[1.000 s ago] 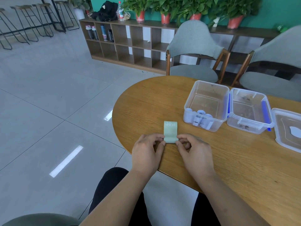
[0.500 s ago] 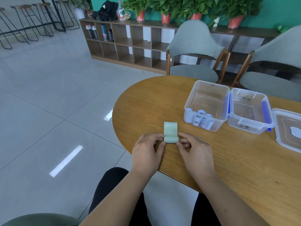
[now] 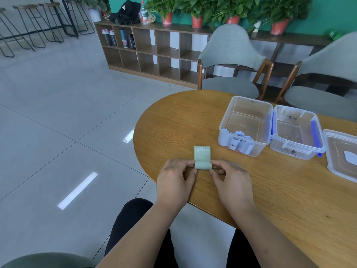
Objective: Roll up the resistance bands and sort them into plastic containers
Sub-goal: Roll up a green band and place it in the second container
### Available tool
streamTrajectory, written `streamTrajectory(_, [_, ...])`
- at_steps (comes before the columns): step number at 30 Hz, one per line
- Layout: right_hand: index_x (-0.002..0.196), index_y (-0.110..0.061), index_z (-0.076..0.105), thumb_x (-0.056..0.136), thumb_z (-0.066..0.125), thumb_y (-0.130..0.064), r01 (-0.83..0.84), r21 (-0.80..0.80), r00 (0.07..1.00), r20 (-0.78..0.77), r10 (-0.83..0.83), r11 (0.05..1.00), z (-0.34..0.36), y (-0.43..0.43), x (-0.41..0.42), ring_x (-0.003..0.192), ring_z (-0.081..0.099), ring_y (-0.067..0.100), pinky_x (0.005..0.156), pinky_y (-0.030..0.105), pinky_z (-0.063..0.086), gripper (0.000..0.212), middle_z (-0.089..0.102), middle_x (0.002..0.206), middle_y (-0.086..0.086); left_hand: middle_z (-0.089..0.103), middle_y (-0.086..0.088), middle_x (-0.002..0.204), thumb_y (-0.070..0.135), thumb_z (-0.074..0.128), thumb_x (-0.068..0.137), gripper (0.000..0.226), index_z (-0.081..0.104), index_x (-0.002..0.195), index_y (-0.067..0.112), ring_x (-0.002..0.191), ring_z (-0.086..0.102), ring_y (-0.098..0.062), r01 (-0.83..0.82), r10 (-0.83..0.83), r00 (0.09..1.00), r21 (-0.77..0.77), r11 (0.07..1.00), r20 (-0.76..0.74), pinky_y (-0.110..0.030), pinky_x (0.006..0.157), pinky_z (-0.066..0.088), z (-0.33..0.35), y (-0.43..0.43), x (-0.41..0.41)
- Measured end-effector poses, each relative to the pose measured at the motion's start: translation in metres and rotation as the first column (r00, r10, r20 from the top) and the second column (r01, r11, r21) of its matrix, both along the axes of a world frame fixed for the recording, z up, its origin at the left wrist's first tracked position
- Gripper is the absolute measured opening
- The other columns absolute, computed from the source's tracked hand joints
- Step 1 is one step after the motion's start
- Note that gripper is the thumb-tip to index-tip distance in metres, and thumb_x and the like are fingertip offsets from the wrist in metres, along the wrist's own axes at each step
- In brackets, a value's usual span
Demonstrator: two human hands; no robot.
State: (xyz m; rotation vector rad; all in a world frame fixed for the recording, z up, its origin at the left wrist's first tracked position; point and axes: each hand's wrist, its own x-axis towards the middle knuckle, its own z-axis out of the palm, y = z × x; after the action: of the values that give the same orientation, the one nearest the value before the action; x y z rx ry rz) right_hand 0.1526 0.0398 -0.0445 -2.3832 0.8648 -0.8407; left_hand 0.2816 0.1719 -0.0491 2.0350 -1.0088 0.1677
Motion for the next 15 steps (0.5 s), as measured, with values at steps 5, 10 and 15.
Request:
streamTrajectory(5, [0.115,-0.036,0.074,0.090,0.079,-0.021,-0.004,0.101,0.998,0.060,-0.002,0.995,0.0025,0.0013,-0.0003,0.082,0.063,0.002,0.079,0.029,0.056,0.029,0.072,0.092,-0.024,0.061,0.039,0.092,0.031,0.079,0.091,0.023,0.077,0.112,0.040,0.091,0.060,-0.002,-0.007,0.007,0.999,-0.013,1.000,-0.042,-0.019,0.077,0.051,0.0000,-0.0004,-0.0002])
streamTrajectory(10, [0.109,-0.036,0.074,0.090,0.078,-0.024,-0.007,0.105,0.997,0.077,-0.001,0.994,0.0040,0.0020,-0.0019,0.078,0.063,0.005,0.074,0.031,0.057,0.023,0.072,0.088,-0.024,0.069,0.030,0.094,0.034,0.077,0.093,0.019,0.074,0.111,0.039,0.092,0.061,-0.001,-0.011,0.008,0.997,-0.041,0.999,-0.077,-0.023,0.079,0.053,-0.0025,0.0000,-0.0001])
streamTrajectory(15, [0.106,-0.033,0.076,0.090,0.078,-0.024,-0.008,0.045,0.997,0.071,0.005,0.999,0.0006,0.0008,-0.0010,0.079,0.062,0.003,0.073,0.032,0.057,0.018,0.069,0.088,-0.023,0.064,0.035,0.095,0.031,0.078,0.094,0.015,0.077,0.108,0.035,0.091,0.060,0.000,-0.010,0.008,0.999,-0.042,0.999,-0.034,-0.028,0.078,0.055,-0.0032,0.0002,-0.0004])
